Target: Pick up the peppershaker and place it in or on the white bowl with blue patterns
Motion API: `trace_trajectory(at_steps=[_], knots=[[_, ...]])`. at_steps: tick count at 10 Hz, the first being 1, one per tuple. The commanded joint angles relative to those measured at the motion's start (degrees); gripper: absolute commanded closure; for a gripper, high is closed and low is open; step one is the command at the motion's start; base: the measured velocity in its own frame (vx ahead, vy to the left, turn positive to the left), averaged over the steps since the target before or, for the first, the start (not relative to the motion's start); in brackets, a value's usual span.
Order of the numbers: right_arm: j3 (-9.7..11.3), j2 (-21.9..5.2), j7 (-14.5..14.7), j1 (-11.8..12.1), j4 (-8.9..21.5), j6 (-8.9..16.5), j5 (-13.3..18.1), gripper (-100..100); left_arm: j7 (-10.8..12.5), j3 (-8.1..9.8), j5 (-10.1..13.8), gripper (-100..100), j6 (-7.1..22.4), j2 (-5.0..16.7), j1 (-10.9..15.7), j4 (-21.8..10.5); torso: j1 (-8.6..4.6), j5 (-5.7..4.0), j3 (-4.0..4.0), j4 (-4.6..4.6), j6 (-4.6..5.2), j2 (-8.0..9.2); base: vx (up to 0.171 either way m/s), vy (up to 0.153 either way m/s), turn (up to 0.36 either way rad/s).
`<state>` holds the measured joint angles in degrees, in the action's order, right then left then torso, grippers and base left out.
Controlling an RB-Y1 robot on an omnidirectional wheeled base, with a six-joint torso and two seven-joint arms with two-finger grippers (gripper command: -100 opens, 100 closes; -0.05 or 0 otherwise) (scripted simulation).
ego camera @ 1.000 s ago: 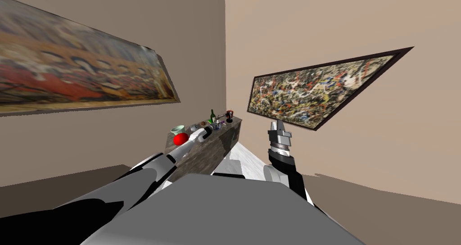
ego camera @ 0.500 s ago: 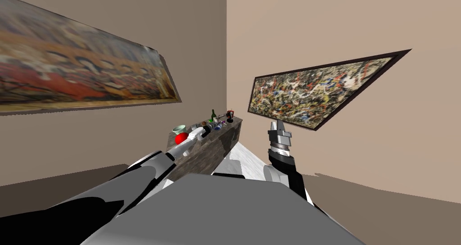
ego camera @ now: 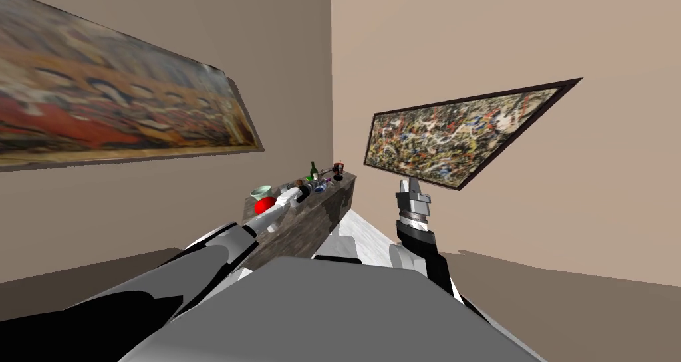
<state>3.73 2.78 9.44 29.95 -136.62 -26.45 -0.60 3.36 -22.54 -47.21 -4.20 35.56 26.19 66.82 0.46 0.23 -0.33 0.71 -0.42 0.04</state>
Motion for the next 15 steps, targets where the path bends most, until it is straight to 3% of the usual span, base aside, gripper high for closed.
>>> trace_trajectory(at_steps=[1, 2, 7, 8, 10, 11, 12, 15], knots=[[0.0, 0.0, 0.0, 0.0, 0.0, 0.0, 0.0, 0, 0.3, 1.35, 0.9, -100, -0.7, 1.9, 1.0, -2.8, 0.0, 0.0, 0.0, 0.0, 0.0, 0.0, -0.118, -0.007, -0.345], [0.0, 0.0, 0.0, 0.0, 0.0, 0.0, 0.0, 0, 0.3, 1.35, 0.9, -100, -0.7, 1.9, 1.0, -2.8, -0.02, 0.0, 0.12, -0.05, -0.01, 0.22, -0.103, -0.012, -0.107], [0.0, 0.0, 0.0, 0.0, 0.0, 0.0, 0.0, 0, 1.1, 6.02, 4.3, -100, -3.0, 8.9, 3.7, -11.4, -0.08, -0.03, 0.24, -0.13, 0.02, 0.38, -0.134, -0.024, -0.335], [0.0, 0.0, 0.0, 0.0, 0.0, 0.0, 0.0, 0, 1.1, 6.02, 4.3, -100, -3.0, 8.9, 3.7, -11.4, -0.17, -0.05, 0.3, -0.14, 0.0, 0.48, -0.105, -0.038, -0.087], [0.0, 0.0, 0.0, 0.0, 0.0, 0.0, 0.0, 0, 1.5, 7.89, 5.6, -100, -3.9, 11.7, 4.8, -14.8, -0.05, -0.03, 0.16, -0.1, 0.0, 0.22, -0.085, -0.027, -0.282], [0.0, 0.0, 0.0, 0.0, 0.0, 0.0, 0.0, 0, 1.5, 7.89, 5.6, -100, -3.9, 11.7, 4.8, -14.8, -0.04, -0.04, 0.17, -0.11, 0.01, 0.24, -0.073, -0.017, -0.136], [0.0, 0.0, 0.0, 0.0, 0.0, 0.0, 0.0, 0, 1.7, 8.83, 6.3, -100, -4.4, 13.1, 5.4, -16.2, 0.01, 0.0, 0.14, -0.08, -0.05, 0.18, -0.088, -0.032, -0.187], [0.0, 0.0, 0.0, 0.0, 0.0, 0.0, 0.0, 0, 2.2, 8.3, 6.4, -100, -4.1, 13.5, 5.4, -15.7, 0.05, 0.0, 0.03, -0.04, -0.06, -0.01, -0.027, -0.013, -0.044]])
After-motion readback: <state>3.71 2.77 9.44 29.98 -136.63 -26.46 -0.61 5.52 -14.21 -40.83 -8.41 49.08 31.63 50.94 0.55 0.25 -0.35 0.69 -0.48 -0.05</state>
